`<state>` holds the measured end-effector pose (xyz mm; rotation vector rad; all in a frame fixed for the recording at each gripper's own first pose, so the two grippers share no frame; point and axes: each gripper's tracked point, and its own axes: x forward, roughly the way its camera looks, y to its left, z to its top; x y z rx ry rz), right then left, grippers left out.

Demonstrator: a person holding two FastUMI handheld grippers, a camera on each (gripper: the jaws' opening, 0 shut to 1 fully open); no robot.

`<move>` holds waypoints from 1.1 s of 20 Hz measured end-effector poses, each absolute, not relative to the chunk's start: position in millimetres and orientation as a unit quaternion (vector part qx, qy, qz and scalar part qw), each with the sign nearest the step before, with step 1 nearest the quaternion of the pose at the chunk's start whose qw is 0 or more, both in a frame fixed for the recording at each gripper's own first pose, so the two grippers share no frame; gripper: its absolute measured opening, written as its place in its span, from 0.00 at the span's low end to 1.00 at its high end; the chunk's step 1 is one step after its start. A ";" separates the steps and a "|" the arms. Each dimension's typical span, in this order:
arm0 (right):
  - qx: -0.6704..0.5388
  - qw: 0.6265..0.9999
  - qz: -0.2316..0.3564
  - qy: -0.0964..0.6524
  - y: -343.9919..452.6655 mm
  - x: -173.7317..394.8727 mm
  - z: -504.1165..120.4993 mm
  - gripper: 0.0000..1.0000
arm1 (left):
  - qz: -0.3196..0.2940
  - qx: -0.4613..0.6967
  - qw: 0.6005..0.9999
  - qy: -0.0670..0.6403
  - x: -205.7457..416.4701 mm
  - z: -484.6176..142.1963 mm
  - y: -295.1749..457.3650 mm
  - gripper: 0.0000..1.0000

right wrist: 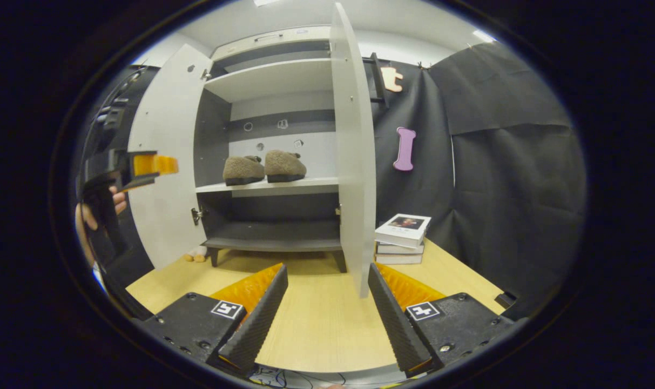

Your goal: Grab one shoe with the right hand and put it into the shoe cabinet, grab the other shoe with the left hand and put it into the shoe cabinet; then close the right door with the right hand and the left door with the left hand.

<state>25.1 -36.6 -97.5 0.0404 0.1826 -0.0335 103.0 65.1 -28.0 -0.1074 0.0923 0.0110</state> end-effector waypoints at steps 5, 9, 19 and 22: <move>0.028 0.996 -0.009 0.079 -34.5 24.1 -89.7 0.95 | 0.025 -0.035 0.998 0.047 55.8 -48.2 66.9 0.94; 0.037 0.998 -0.007 0.057 -41.4 17.2 -59.4 0.95 | 0.017 -0.029 0.998 0.054 28.4 -52.2 56.7 0.94; 0.017 0.995 -0.033 -0.088 -147.1 47.8 156.5 0.97 | -0.012 -0.022 0.999 0.026 9.9 -26.0 36.5 0.94; -0.012 0.995 -0.062 -0.080 -181.5 86.5 179.2 0.98 | -0.018 -0.009 1.000 0.017 5.5 -18.5 32.8 0.94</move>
